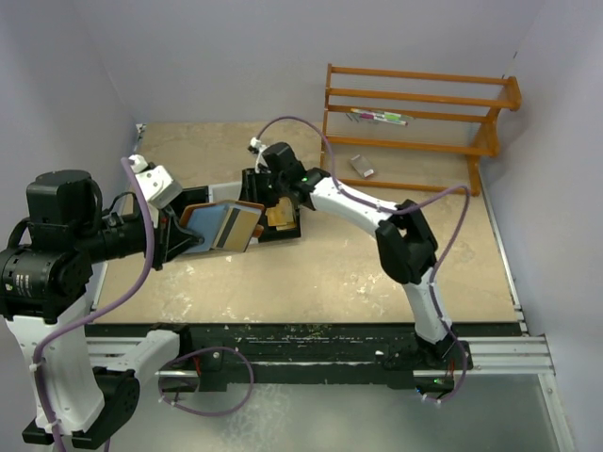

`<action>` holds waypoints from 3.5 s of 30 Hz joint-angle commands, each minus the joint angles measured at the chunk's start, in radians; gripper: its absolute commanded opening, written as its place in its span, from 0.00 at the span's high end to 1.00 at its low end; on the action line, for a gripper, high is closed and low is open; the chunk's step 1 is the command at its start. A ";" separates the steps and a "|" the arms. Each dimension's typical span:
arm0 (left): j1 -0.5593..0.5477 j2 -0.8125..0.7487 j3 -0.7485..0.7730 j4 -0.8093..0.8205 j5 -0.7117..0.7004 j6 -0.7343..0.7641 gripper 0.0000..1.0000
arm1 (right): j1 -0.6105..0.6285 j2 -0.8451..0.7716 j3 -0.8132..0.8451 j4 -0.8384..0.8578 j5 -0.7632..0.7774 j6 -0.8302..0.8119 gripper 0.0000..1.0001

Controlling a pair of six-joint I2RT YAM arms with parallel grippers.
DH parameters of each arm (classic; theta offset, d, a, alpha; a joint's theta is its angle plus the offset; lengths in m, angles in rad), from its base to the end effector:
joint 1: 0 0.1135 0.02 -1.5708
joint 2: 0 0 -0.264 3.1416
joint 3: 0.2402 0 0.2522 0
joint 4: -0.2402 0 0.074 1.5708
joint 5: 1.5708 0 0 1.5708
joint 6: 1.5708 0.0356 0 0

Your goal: Take the credit cards out of the card holder

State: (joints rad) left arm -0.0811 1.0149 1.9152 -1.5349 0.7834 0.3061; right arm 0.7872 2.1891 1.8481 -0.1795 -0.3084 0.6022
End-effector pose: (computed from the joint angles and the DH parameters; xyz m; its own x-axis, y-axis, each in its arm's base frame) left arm 0.0635 -0.0304 0.5081 -0.3754 0.2447 -0.8940 0.7729 0.6150 -0.1562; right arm 0.3577 0.3743 0.2496 -0.7769 -0.0150 -0.6295 -0.5106 0.6001 0.6158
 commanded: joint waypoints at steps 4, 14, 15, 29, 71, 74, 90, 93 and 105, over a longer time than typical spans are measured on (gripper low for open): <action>-0.002 0.009 0.034 0.077 0.055 -0.060 0.99 | -0.003 -0.434 -0.251 0.247 -0.060 -0.005 0.30; -0.002 0.041 0.010 0.113 0.200 -0.110 0.99 | -0.042 -0.912 -0.805 0.637 -0.302 0.058 0.15; -0.002 0.044 0.011 0.119 0.215 -0.117 0.99 | -0.041 -0.959 -0.849 0.661 -0.321 0.059 0.15; 0.000 0.108 0.006 0.144 0.362 -0.198 0.99 | -0.013 -1.105 -0.961 1.072 -0.457 0.269 0.08; 0.001 0.047 0.116 0.097 0.050 0.127 0.26 | 0.122 -0.911 -0.525 0.275 -0.340 -0.114 1.00; 0.001 0.030 0.111 0.089 0.102 0.165 0.23 | 0.146 -0.861 -0.451 0.147 -0.345 -0.213 1.00; 0.000 0.069 -0.121 -0.011 0.308 0.308 0.35 | 0.259 -0.614 -0.047 -0.307 -0.416 -0.540 1.00; -0.003 0.078 -0.151 -0.013 0.335 0.300 0.50 | 0.261 -0.586 0.000 -0.333 -0.414 -0.551 1.00; -0.045 0.097 -0.192 -0.012 0.384 0.246 1.00 | 0.256 -0.535 0.146 -0.429 -0.369 -0.619 0.96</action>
State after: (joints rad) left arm -0.1101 1.1042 1.7233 -1.5536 1.1145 0.5598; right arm 1.0416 1.6974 1.9541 -0.6510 -0.6964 0.0059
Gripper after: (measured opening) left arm 0.087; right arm 0.064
